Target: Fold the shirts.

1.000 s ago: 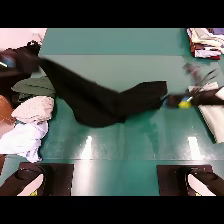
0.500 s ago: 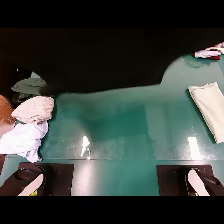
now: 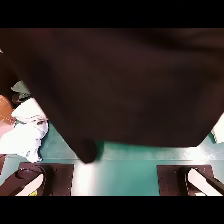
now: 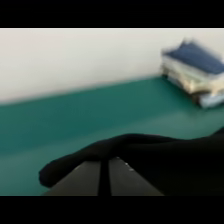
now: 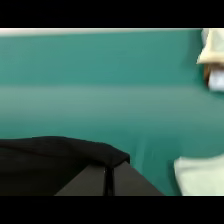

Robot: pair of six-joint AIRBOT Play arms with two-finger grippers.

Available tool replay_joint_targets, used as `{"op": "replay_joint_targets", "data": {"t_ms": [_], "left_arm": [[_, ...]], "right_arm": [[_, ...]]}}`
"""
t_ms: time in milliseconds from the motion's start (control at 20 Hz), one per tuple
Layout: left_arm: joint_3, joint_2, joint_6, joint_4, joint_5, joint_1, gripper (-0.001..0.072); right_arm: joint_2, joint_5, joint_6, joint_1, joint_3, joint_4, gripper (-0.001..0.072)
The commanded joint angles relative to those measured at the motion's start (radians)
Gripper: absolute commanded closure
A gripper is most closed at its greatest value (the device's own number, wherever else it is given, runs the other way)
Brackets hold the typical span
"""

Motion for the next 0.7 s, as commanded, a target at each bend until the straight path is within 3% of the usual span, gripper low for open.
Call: {"op": "replay_joint_targets", "data": {"t_ms": [0, 200, 350, 500, 650], "left_arm": [[-0.194, -0.141, 0.021, 0.017, -0.074, 0.000, 0.0683], [-0.296, -0.421, 0.037, 0.007, 0.000, 0.000, 0.0683], [-0.296, -0.611, 0.074, -0.003, 0.161, 0.000, 0.0682], [-0.296, -0.719, 0.076, 0.001, 0.350, 0.000, 0.0682], [-0.294, -0.752, 0.075, 0.000, 0.441, 0.000, 0.0680]], "right_arm": [[-0.220, 0.161, 0.036, 0.171, 0.013, -0.257, 0.0696], [-0.507, 0.092, 0.034, 0.284, 0.014, -0.341, 0.0696], [-0.662, -0.015, 0.045, 0.293, 0.014, -0.340, 0.0696], [-0.749, -0.080, 0.054, 0.285, 0.014, -0.340, 0.0695], [-0.780, -0.125, 0.053, 0.285, 0.014, -0.332, 0.0691]]}}
